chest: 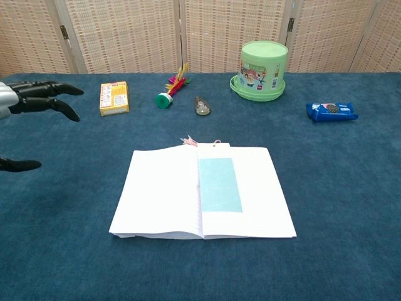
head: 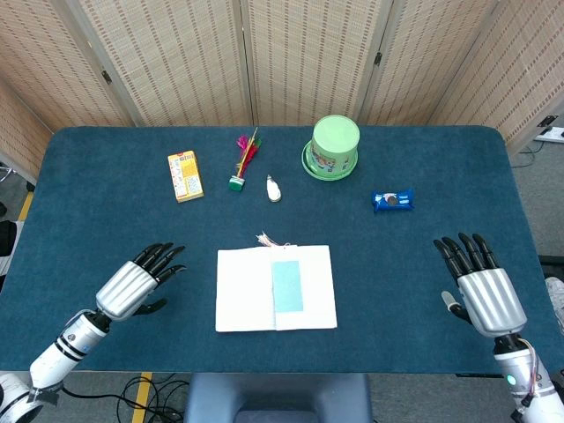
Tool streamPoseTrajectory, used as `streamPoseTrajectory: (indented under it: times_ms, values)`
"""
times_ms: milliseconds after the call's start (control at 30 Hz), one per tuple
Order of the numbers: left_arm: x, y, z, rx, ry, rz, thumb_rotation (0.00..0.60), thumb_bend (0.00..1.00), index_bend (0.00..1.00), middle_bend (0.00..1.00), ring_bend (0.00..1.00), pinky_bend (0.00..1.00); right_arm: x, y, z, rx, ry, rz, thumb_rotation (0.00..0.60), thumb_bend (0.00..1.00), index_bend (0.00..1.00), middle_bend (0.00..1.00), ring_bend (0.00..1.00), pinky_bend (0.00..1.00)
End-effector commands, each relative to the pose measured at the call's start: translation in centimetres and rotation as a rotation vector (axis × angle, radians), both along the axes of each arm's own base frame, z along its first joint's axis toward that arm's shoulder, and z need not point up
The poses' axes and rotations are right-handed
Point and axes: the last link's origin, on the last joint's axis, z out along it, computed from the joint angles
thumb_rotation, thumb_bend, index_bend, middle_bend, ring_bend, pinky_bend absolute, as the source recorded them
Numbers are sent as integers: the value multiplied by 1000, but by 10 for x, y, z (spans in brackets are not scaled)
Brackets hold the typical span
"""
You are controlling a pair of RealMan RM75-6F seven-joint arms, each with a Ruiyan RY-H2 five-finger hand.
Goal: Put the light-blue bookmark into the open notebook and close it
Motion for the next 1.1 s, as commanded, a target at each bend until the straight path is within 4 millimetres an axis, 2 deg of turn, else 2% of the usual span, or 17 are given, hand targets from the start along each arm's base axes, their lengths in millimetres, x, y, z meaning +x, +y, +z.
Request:
streamPoseTrajectory:
  times_ms: [33,200,667,1100]
  values:
    - [1,-1,-9,-20,33,-22,600,270,236,74,65,152,-9,12,-3,2,-29,-34,600,225,0,103,0,0]
    - [-1,-5,-29,-72,69,-35,600,270,209,75,65,152,-15,16,-5,0,-42,-49,600,226,0,103,0,0]
    - [7,-15,-76,-134,84,-110,600,203,127,74,65,152,-11,16,-2,-9,-47,-36,600,226,0,101,0,0]
    - [15,-7,-107,-127,108,-163,600,203,118,74,65,152,-13,18,2,-25,-54,-39,600,218,0,100,0,0]
